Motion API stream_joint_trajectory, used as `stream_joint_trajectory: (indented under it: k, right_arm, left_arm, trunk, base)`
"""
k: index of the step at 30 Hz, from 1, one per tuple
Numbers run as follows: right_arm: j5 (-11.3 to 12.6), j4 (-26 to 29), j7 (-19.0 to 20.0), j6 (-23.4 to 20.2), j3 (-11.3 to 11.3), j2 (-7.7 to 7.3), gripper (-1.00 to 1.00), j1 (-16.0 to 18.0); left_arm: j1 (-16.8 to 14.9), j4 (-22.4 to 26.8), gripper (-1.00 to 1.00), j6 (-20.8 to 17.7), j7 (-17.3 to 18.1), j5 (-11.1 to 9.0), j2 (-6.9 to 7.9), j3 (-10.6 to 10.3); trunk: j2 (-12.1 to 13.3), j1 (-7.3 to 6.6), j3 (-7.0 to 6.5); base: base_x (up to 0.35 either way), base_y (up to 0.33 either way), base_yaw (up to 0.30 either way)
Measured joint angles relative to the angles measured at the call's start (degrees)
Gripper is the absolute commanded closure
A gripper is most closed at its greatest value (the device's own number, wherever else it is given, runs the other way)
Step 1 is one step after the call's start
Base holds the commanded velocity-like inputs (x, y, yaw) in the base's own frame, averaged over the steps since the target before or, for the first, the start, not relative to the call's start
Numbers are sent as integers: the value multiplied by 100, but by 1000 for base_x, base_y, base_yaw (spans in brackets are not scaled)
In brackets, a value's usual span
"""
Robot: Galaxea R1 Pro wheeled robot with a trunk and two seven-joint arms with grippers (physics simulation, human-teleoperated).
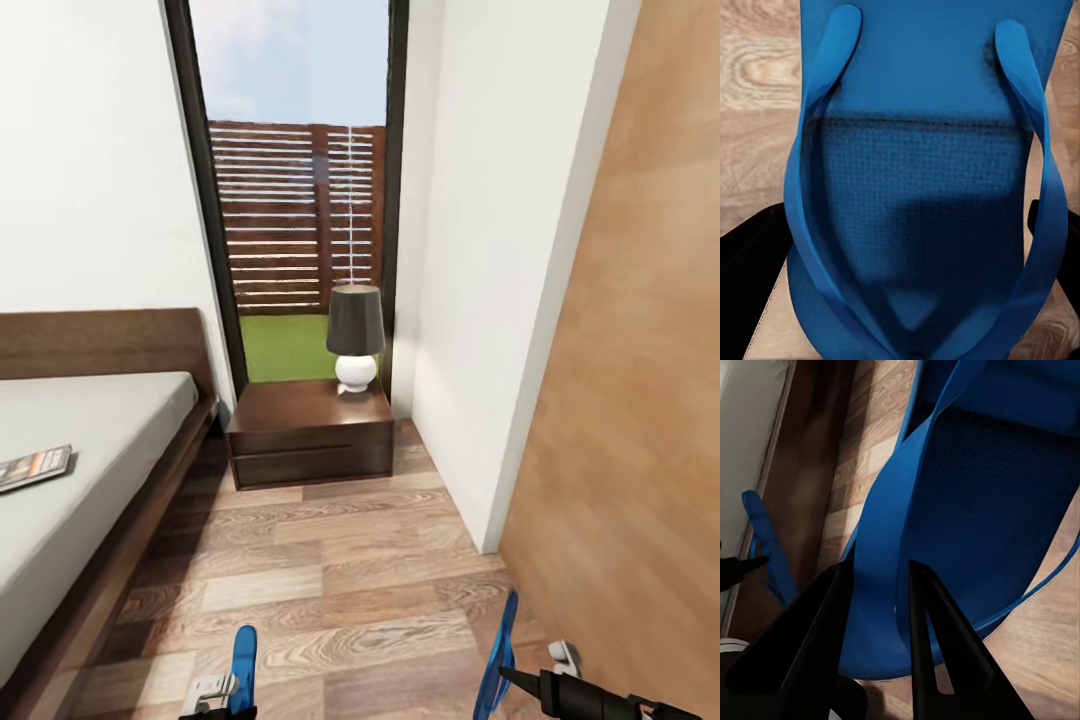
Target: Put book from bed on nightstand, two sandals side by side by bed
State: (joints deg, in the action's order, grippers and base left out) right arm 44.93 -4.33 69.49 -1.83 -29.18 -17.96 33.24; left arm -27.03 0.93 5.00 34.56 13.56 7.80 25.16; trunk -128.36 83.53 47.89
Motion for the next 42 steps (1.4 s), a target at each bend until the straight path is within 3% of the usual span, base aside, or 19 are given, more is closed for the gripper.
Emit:
stream_joint_trajectory:
  k: [30,42]
  right_arm:
    - [-2,0,0,0,0,0,100,0]
    - [2,-1,1,0,8,1,100,1]
  left_arm:
    - [0,0,100,4,-10,3,-35,-2]
    - [1,1,100,4,-10,1,-35,4]
  trunk:
    - [0,-1,0]
    - [0,1,0]
  base:
    - [270,-57,3]
    - [102,-18,201]
